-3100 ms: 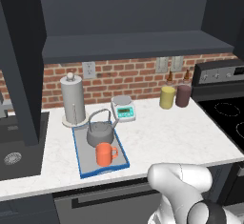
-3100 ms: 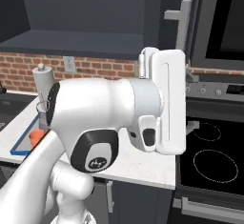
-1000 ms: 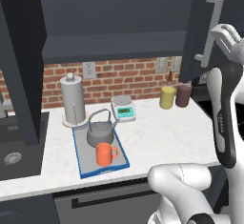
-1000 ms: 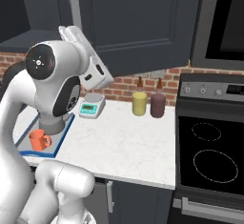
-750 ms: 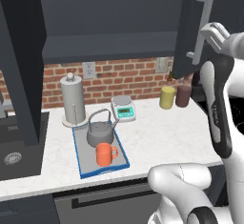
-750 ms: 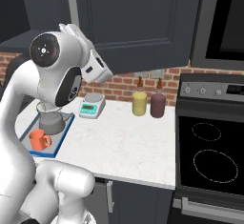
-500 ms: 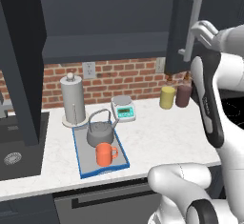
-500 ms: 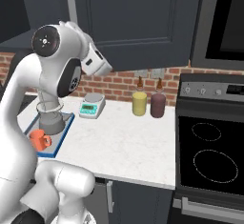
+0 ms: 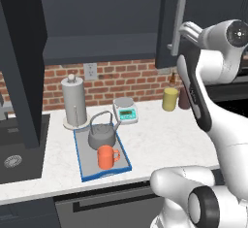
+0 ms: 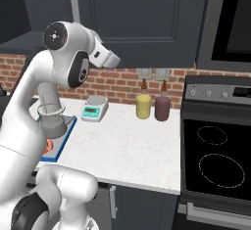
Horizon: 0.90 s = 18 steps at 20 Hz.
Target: Pick the kettle from the counter and place it on the tray. Then pick the mug from the cabinet and place it on the tray. Then close the cabinet doors.
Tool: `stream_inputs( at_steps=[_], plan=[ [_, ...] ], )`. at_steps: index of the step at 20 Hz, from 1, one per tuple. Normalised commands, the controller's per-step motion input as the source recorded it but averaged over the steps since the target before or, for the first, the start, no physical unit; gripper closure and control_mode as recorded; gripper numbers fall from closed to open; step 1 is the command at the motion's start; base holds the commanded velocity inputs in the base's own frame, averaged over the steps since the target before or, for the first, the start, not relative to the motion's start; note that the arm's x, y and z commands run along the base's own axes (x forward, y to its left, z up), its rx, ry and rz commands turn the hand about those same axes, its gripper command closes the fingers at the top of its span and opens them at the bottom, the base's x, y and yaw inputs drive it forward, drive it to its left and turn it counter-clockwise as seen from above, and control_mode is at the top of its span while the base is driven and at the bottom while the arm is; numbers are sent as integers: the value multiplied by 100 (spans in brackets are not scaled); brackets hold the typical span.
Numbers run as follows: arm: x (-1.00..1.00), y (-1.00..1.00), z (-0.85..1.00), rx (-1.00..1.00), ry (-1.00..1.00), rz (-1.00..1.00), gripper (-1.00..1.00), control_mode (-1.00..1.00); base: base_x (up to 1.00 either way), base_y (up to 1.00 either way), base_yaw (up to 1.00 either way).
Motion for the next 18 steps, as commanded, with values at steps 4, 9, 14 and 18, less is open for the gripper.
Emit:
stream_inputs(
  at_steps=[4,9,14,18],
  plan=[
    [86,0,-40,-14,1,0,-100,-100,0,0,0],
    [68,0,-20,-11,0,0,-100,-100,0,0,0],
    [46,0,-11,-15,0,0,-100,-100,0,0,0],
    [35,0,-9,-18,0,0,-100,-100,0,0,0]
  ],
)
